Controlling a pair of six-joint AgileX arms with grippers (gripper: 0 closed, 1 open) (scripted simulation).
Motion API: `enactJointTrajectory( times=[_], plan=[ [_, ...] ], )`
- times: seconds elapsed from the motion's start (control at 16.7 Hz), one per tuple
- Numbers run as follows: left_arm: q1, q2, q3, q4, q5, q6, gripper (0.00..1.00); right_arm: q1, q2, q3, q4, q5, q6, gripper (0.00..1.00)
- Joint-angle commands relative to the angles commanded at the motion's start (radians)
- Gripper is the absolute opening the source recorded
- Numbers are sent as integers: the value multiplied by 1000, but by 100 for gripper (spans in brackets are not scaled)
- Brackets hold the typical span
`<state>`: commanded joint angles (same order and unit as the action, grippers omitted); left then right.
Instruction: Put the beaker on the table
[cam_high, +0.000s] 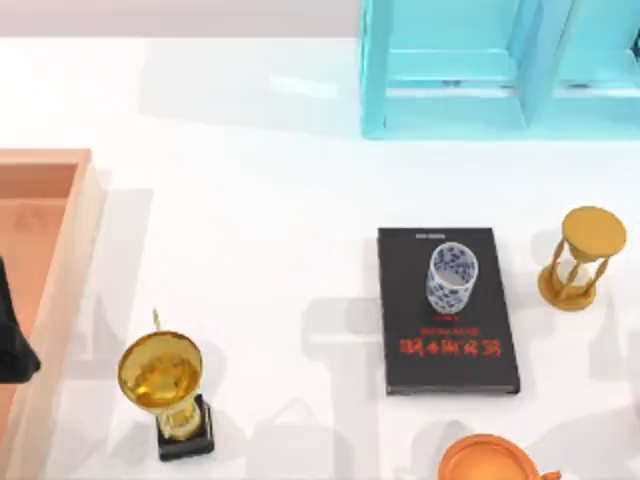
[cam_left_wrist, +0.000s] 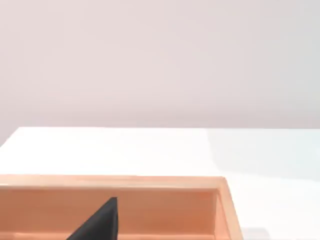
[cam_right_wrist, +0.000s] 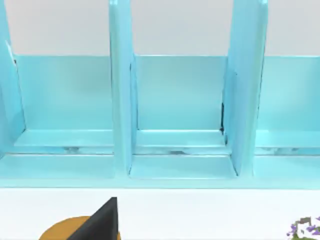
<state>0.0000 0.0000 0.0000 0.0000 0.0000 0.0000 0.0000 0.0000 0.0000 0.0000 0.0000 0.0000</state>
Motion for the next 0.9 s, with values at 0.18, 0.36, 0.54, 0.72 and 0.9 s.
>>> enactJointTrajectory(
  times=[0.18, 0.36, 0.54, 0.72, 0.9],
  plan=[
    [-4, 8, 8, -5, -1, -3, 100, 0, 0, 0, 0, 0, 0, 100],
    [-38, 86, 86, -50, -8, -33, 100, 0, 0, 0, 0, 0, 0, 100],
    [-106, 241, 244, -141, -23, -94, 100, 0, 0, 0, 0, 0, 0, 100],
    [-199, 454, 465, -268, -44, -178, 100, 0, 0, 0, 0, 0, 0, 100],
    [-310, 711, 734, -424, -68, -280, 100, 0, 0, 0, 0, 0, 0, 100]
  ],
)
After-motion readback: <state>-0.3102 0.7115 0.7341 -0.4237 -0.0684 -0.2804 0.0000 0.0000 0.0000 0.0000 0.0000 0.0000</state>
